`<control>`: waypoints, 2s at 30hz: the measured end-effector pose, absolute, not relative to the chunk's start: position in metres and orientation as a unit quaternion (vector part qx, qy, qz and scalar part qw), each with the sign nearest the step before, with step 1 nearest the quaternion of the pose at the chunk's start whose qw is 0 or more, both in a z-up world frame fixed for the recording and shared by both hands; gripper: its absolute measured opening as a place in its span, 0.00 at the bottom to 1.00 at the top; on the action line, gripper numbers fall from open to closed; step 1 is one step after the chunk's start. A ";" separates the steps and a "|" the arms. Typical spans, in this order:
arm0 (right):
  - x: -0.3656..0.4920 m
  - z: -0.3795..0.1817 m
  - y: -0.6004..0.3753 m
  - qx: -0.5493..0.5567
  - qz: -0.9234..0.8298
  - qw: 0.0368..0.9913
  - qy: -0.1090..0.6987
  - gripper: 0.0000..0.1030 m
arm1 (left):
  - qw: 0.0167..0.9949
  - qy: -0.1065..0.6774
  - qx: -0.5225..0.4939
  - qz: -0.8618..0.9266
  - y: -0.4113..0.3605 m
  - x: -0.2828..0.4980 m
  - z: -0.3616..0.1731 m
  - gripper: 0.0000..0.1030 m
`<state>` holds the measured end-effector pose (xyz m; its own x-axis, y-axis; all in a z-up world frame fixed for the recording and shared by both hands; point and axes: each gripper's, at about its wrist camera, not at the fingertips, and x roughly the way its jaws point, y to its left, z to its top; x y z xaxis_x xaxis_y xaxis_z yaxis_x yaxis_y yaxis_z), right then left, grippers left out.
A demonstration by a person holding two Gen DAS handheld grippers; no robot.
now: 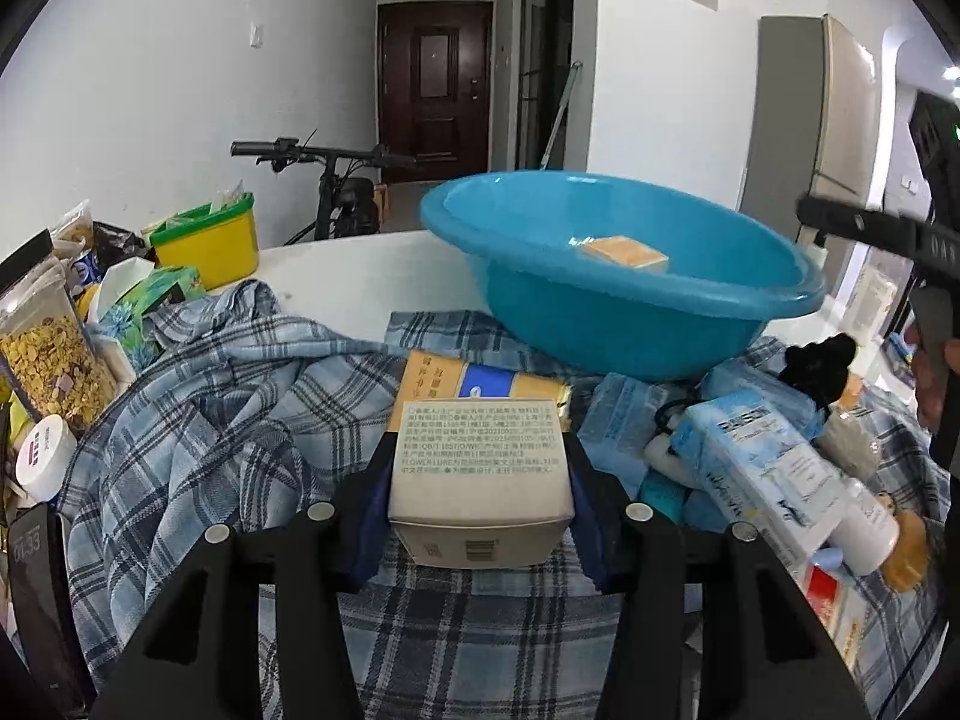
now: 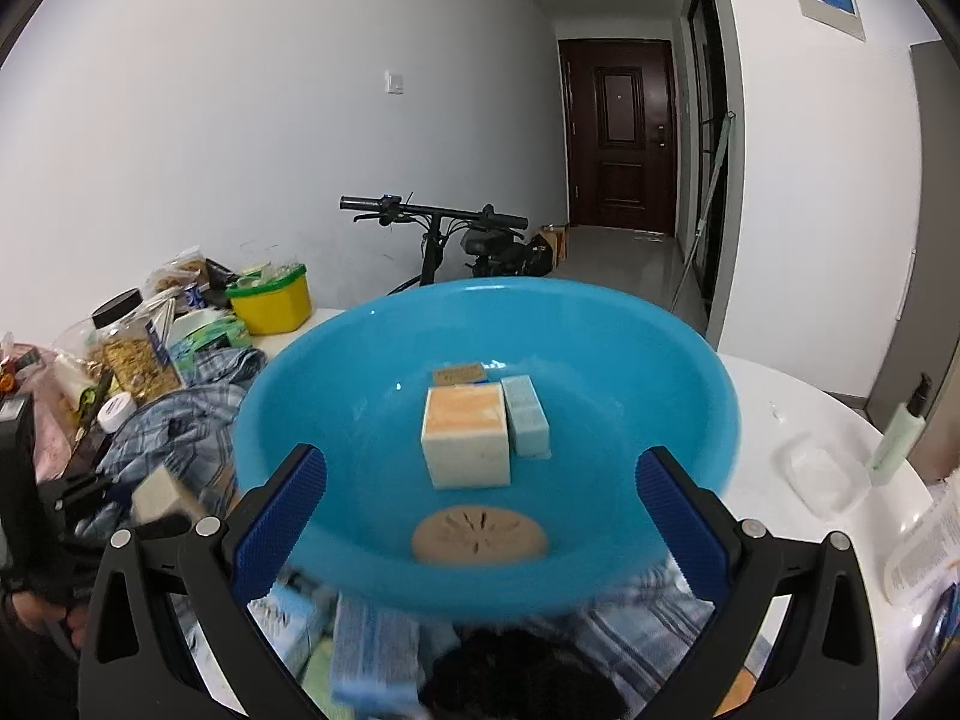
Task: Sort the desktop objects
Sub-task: 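Grasp the white printed box with the left tool while the right tool grasps the black scrunchie, then carry the white box in the left tool and scrunchie in the right tool over the basin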
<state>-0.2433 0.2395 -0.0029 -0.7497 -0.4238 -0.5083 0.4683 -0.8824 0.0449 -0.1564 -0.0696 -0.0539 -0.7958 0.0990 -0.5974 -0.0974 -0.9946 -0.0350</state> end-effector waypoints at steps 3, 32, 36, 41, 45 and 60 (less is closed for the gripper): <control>-0.230 -0.007 0.256 0.265 -0.936 0.227 0.055 1.00 | 0.056 -0.002 -0.309 0.950 -0.069 -0.153 -0.051 0.52; -0.238 -0.072 0.262 0.354 -0.898 0.250 0.071 0.23 | 0.059 -0.005 -0.300 0.952 -0.068 -0.148 -0.046 0.52; -0.228 -0.060 0.270 0.335 -0.908 0.242 0.069 0.20 | 0.059 -0.005 -0.300 0.952 -0.068 -0.148 -0.046 0.52; -0.221 -0.046 0.276 0.321 -0.915 0.232 0.074 0.19 | 0.059 -0.005 -0.300 0.952 -0.068 -0.148 -0.046 0.52; -0.214 -0.035 0.283 0.309 -0.919 0.237 0.068 0.18 | 0.059 -0.006 -0.298 0.953 -0.067 -0.147 -0.044 0.52; -0.210 0.027 0.266 0.246 -0.932 0.257 0.069 0.18 | 0.060 -0.009 -0.297 0.953 -0.067 -0.147 -0.044 0.52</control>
<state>-0.2096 0.2657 0.0266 -0.7471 -0.4449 -0.4938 0.5125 -0.8587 -0.0019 -0.1470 -0.0670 -0.0439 -0.8167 0.1204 -0.5643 -0.1096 -0.9926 -0.0533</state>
